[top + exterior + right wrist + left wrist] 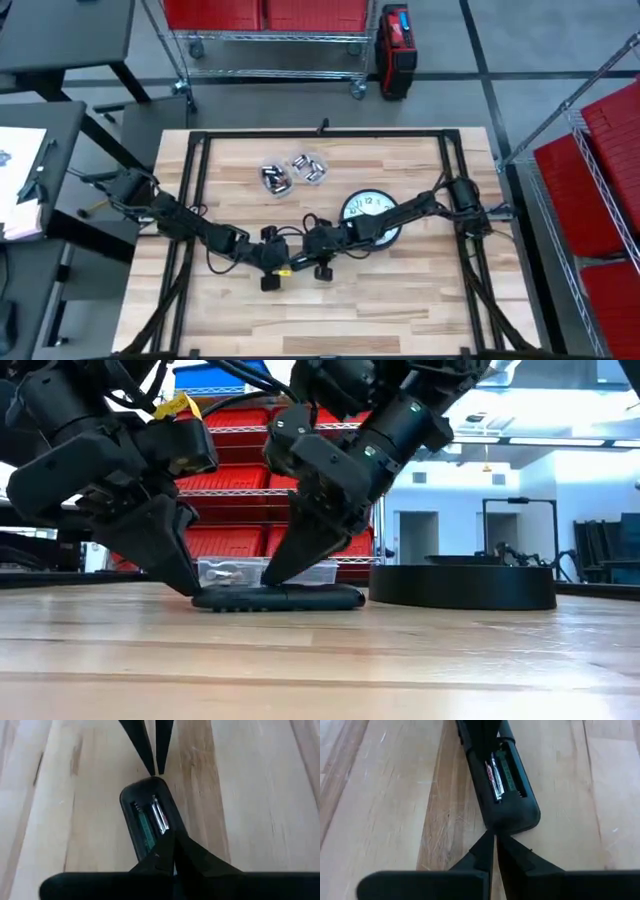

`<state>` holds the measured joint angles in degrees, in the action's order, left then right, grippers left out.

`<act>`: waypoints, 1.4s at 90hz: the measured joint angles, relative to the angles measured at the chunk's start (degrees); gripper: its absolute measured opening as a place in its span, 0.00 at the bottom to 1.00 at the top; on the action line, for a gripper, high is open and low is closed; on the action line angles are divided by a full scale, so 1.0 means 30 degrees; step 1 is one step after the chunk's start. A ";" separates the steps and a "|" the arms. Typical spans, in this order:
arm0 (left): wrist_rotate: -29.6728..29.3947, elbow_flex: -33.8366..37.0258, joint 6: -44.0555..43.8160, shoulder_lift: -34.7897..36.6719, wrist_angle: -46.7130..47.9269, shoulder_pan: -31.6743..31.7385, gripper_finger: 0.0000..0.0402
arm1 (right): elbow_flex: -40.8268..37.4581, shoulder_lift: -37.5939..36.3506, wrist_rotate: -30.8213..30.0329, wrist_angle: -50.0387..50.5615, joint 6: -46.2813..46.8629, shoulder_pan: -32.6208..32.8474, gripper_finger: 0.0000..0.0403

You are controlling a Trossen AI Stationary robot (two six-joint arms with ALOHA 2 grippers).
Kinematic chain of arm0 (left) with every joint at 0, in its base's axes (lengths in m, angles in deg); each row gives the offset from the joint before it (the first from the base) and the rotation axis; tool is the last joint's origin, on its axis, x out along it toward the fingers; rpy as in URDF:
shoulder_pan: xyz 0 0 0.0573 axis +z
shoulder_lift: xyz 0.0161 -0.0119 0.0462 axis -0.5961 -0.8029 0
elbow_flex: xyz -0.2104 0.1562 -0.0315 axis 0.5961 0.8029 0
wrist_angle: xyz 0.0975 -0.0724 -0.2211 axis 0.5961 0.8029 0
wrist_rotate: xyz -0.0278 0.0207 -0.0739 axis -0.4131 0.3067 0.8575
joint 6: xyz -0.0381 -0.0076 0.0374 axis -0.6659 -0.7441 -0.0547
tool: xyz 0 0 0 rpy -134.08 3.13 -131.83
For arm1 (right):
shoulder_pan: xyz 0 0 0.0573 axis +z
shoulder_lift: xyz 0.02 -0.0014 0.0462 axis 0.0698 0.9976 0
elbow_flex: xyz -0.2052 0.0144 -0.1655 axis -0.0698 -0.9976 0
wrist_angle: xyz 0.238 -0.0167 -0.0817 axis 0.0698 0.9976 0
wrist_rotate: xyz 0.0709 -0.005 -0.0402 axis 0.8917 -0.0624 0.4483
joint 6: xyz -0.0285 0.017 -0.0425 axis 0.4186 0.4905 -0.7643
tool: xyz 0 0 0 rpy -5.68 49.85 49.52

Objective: Insert battery
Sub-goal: Insert the silver battery into the remote control

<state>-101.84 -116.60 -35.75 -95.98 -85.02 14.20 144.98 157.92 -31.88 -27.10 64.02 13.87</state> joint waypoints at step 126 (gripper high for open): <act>-0.0430 -0.7873 -0.0761 0.7357 1.3264 0.5866 0.01 | -0.0515 -1.4361 0.0544 0.4046 -0.2143 -0.6984 0.00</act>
<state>-103.13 -140.22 -38.04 -73.91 -45.22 31.80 143.44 114.84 -30.25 -14.96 57.59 -7.08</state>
